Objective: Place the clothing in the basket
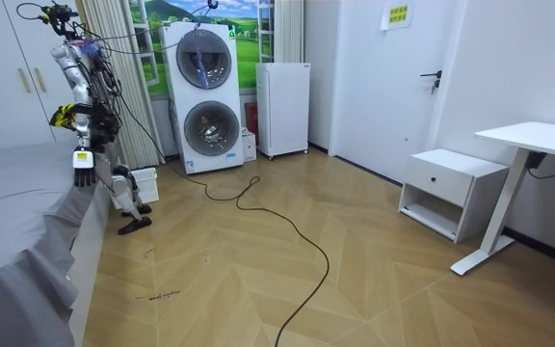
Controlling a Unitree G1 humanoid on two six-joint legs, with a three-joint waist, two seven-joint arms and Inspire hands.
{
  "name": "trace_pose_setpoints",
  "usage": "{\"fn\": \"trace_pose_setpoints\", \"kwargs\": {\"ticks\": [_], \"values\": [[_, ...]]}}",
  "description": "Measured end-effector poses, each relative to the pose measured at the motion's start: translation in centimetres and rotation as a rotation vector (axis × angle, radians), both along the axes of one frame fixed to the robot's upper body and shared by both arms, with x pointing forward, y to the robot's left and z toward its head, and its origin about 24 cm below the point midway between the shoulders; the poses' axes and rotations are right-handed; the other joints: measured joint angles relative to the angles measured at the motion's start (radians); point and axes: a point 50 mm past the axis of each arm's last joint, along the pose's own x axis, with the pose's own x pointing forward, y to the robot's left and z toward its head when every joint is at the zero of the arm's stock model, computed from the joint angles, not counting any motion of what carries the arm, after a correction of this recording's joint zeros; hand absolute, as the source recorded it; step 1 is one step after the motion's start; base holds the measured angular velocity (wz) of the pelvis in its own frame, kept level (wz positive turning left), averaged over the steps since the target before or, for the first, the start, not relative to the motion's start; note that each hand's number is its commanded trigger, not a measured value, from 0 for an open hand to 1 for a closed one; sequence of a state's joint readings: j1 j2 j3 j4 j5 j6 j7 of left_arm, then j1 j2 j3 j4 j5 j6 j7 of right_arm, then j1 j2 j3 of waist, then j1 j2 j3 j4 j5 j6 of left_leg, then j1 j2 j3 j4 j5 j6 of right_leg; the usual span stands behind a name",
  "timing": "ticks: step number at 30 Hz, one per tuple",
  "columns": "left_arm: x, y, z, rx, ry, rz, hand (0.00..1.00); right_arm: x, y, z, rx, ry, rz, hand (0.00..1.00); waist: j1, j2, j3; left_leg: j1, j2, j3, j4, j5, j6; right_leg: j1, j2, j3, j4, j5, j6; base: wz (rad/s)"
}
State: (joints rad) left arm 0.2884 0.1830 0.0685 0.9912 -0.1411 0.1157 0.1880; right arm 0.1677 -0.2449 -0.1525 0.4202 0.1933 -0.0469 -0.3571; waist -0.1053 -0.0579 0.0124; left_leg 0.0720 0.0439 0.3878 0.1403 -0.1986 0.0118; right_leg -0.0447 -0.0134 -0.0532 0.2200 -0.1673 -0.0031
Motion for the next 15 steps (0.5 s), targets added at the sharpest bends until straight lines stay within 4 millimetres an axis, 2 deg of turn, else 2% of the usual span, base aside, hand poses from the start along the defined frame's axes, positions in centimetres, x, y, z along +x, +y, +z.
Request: {"fn": "trace_pose_setpoints", "kwargs": {"ticks": [4, 6, 9, 12, 15], "values": [[-0.4, 0.2, 0.0, 0.001, 0.037, 0.01, 0.0, -2.1, -0.9, -0.8, -0.001, 0.07, -0.047, 1.0, -0.007, 0.005, 0.0005, 0.012, 0.006, 0.031, -0.001, -0.003, -0.002, 0.0, 0.009, 0.031, 0.001, 0.005, -0.001, -0.24], [-0.8, 0.3, 0.0, -0.002, 0.061, 0.033, 0.0, -2.9, -1.6, -0.7, -0.008, 0.073, -0.084, 1.0, -0.013, 0.011, 0.0026, 0.012, 0.015, 0.075, 0.0, -0.007, -0.006, -0.017, 0.022, 0.064, 0.0, 0.017, -0.004, -0.47], [-2.2, 0.2, -0.1, -0.007, 0.112, 0.044, 0.0, -3.7, -2.4, -0.6, -0.021, 0.081, -0.124, 1.0, -0.061, 0.019, 0.0059, 0.013, 0.016, 0.103, 0.001, -0.009, -0.011, -0.027, 0.033, 0.097, 0.001, 0.021, -0.006, -0.31], [-3.3, 0.2, 0.0, -0.008, 0.144, 0.056, 0.0, -5.2, -2.9, -0.9, -0.032, 0.114, -0.163, 1.0, -0.091, 0.026, 0.0096, 0.008, 0.022, 0.132, 0.003, -0.014, -0.016, -0.043, 0.045, 0.126, 0.004, 0.027, -0.009, -0.32], [-4.1, 0.1, 0.0, -0.013, 0.19, 0.062, 0.0, -6.8, -3.2, -1.9, -0.031, 0.182, -0.205, 1.0, -0.122, 0.033, 0.0116, 0.004, 0.032, 0.138, 0.013, -0.022, -0.02, -0.052, 0.049, 0.135, 0.011, 0.028, -0.011, -0.18]]}}
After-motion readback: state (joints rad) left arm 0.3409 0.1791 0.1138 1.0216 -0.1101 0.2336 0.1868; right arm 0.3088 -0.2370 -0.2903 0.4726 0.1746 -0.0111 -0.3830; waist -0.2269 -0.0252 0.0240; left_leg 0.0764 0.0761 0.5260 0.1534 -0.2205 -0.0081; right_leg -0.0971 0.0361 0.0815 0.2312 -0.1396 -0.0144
